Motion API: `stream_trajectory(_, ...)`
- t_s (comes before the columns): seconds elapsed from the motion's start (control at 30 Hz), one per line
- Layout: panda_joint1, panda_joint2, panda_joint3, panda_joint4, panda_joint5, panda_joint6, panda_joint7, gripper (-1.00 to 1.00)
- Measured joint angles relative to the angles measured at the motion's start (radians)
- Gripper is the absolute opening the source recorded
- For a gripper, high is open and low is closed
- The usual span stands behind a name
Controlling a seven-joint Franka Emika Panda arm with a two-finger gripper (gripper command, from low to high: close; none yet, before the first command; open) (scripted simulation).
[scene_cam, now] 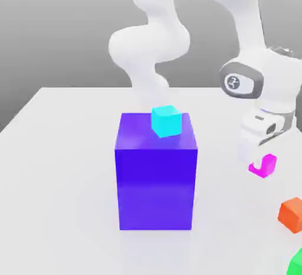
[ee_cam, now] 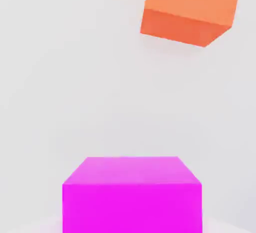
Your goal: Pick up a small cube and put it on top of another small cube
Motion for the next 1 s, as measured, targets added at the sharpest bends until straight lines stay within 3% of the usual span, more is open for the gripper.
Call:
stream_trajectory(0.53,-0.163,0.26,-0.112,0.573,-0.01,-0.314,-0.276,-1.0)
stream_trajectory(0.63,-0.164,0.352,-0.131,0.608,-0.027,-0.256,-0.28,-1.0)
stream_trajectory(0.67,-0.16,0.385,-0.137,0.612,-0.034,-0.227,-0.276,1.0)
stream_trajectory(0.87,-0.157,0.402,-0.141,0.614,-0.038,-0.213,-0.273,1.0)
stream_trajectory(1.0,-0.167,0.306,-0.128,0.609,-0.016,-0.302,-0.288,1.0)
